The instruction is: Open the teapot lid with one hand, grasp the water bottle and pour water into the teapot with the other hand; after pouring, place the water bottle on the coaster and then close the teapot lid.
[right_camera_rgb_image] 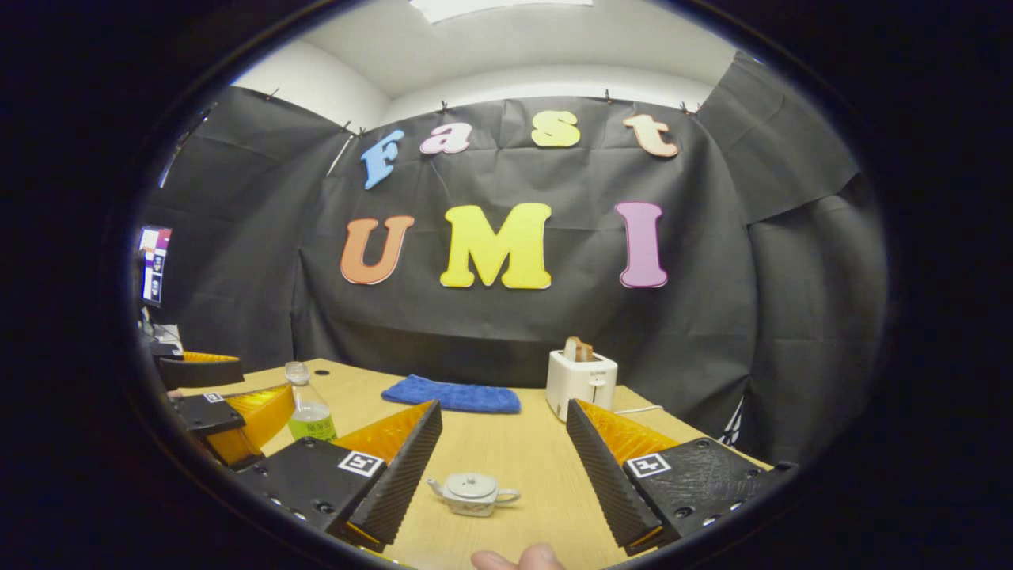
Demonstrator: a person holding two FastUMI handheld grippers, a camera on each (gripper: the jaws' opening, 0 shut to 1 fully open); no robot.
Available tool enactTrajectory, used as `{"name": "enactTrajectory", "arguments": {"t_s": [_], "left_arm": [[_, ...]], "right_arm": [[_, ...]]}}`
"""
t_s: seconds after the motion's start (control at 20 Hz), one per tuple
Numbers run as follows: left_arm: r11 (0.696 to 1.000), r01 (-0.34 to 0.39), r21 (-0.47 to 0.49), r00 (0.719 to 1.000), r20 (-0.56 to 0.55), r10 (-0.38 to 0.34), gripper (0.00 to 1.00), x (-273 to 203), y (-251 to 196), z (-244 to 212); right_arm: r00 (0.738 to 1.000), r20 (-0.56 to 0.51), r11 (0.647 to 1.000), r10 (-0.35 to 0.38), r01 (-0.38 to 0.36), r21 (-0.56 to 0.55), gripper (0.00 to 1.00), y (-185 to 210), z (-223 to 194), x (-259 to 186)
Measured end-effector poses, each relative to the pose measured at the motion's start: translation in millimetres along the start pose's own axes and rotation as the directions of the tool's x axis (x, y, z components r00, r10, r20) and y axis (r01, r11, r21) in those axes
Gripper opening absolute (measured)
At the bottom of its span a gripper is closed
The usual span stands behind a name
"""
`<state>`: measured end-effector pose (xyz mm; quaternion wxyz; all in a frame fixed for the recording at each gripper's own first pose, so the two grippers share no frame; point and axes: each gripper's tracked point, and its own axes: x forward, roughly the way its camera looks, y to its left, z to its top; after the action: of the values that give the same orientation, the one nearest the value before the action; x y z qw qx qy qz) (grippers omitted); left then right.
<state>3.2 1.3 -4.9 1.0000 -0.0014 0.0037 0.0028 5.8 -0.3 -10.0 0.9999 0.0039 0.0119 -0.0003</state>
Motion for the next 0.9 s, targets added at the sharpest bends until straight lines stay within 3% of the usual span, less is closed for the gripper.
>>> {"name": "enactTrajectory", "arguments": {"t_s": [0.5, 0.9], "left_arm": [[1.0, -0.012, -0.001, 1.0, -0.003, 0.012, 1.0, 1, 4, -2], [1.0, -0.019, -0.001, 1.0, -0.005, 0.019, 1.0, 2, 8, -3]], "right_arm": [[0.999, -0.04, 1.0, 0.005, -0.005, 0.008, 0.95, 0, -21, 10], [0.994, -0.108, 0.999, 0.029, -0.028, 0.016, 0.95, 10, -61, 31]]}}
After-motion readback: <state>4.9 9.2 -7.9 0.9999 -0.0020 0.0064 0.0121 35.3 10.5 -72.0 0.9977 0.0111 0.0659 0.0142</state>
